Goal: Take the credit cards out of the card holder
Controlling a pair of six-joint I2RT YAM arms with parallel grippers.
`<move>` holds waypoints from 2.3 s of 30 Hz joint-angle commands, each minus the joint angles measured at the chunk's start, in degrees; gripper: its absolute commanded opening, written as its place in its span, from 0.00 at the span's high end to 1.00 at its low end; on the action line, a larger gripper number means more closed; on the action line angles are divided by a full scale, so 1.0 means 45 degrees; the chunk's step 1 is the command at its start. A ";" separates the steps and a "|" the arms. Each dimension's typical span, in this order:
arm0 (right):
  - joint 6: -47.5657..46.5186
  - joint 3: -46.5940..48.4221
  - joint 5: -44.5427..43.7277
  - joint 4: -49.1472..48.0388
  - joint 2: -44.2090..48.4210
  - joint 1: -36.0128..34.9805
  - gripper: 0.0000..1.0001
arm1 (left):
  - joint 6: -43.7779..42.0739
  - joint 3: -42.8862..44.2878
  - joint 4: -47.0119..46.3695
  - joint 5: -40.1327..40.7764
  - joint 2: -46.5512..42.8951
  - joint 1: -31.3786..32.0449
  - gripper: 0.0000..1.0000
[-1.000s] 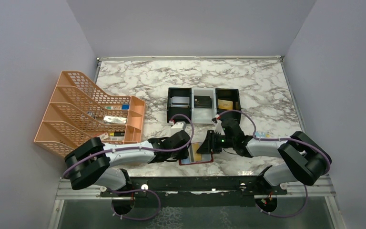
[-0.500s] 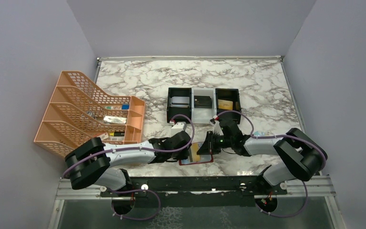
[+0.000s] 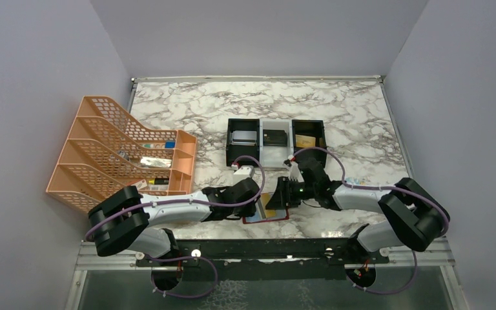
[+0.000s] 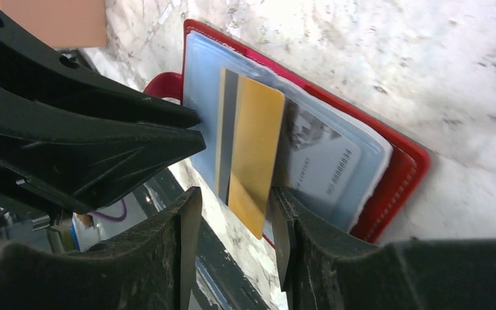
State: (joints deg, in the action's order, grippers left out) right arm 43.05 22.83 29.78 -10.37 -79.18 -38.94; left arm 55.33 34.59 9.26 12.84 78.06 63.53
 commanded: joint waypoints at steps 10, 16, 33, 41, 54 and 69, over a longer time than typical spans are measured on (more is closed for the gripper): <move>0.0587 -0.0063 0.0911 -0.1895 -0.1664 0.0002 0.68 | -0.0206 0.0165 0.0990 -0.0366 0.0607 0.0209 0.75; 0.1798 -0.0644 0.0443 -0.3067 -0.1760 0.0010 0.67 | -0.0264 0.0126 0.1003 -0.0286 0.0535 0.0216 0.75; 0.1180 -0.0759 -0.0740 -0.2856 -0.1346 0.0012 0.97 | -0.0051 -0.0054 0.1188 -0.0128 0.0196 0.0228 0.77; 0.1563 -0.1495 -0.0604 -0.2574 0.0005 0.0021 0.97 | -0.0009 0.0100 0.1343 -0.0119 0.0381 0.0235 0.77; 0.2991 -0.1602 0.0891 -0.5586 -0.2180 0.0020 0.74 | -0.0129 0.0331 0.1344 -0.0236 0.0839 0.0238 0.78; 0.2029 -0.1785 -0.0863 -0.2880 -0.0231 0.0020 0.99 | 0.1269 0.2249 0.4952 0.0410 0.2300 0.0237 0.63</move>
State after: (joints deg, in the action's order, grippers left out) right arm 54.76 15.59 29.85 -28.05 -82.48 -38.92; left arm 59.79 43.57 20.21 12.75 84.58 64.27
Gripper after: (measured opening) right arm 0.015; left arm 0.350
